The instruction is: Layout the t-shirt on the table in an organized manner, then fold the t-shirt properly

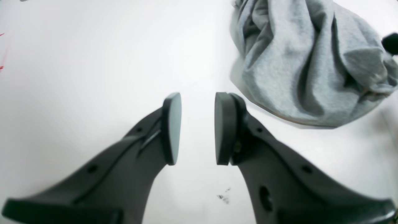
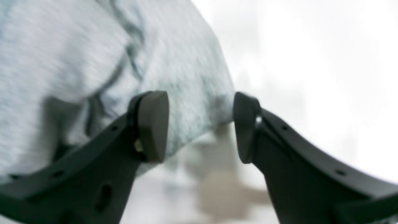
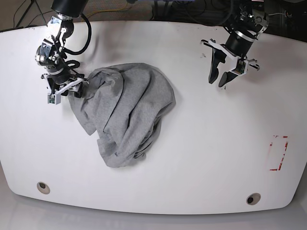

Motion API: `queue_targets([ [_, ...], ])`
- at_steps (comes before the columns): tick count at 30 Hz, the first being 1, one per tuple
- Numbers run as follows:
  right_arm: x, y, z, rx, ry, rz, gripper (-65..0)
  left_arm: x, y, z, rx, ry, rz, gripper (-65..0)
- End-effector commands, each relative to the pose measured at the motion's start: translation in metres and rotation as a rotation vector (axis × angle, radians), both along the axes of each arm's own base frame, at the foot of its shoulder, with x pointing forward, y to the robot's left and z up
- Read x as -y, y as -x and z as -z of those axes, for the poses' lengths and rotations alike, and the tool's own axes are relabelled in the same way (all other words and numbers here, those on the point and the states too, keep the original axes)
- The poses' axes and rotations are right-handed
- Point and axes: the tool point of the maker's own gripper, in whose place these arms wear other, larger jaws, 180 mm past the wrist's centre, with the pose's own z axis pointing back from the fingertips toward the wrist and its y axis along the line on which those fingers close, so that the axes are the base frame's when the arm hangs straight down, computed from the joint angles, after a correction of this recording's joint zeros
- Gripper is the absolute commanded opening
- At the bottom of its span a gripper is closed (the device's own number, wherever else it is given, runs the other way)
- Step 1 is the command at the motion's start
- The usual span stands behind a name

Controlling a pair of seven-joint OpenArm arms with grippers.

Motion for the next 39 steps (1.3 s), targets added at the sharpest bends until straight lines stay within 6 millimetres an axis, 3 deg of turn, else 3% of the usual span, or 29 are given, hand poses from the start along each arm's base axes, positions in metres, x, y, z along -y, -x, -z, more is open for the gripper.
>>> queue_targets([
  [1,0.001,-0.009,-0.010,0.047,0.000,-0.020,-32.3,0.002,-0.003,-0.012,0.044,0.023,0.005,-47.8],
  [11,-0.009,-0.005,0.017,-0.011,-0.064,-0.005,-32.5,0.002,-0.004,-0.012,0.044,0.021,0.005,-47.8],
  [17,-0.012,-0.007,0.020,-0.016,-0.075,-0.004,-33.3,0.002,-0.005,-0.008,0.019,0.009,0.006,-47.8],
  [20,-0.013,-0.008,0.019,-0.012,-0.078,-0.005,-38.4,0.000,-0.010,-0.004,-0.008,-0.012,0.007,-47.8],
  [27,-0.013,-0.008,0.019,-0.012,-0.077,-0.006,-63.6,-0.003,-0.025,0.002,-0.065,-0.064,0.006,-47.8],
  [34,-0.013,-0.006,0.012,0.003,-0.060,-0.014,-64.5,-0.006,-0.052,-0.004,-0.089,-0.111,0.001,-39.0],
  [39,-0.011,-0.005,-0.005,0.042,-0.025,-0.028,-64.8,0.010,-0.073,-0.006,-0.091,-0.089,0.025,-32.9],
])
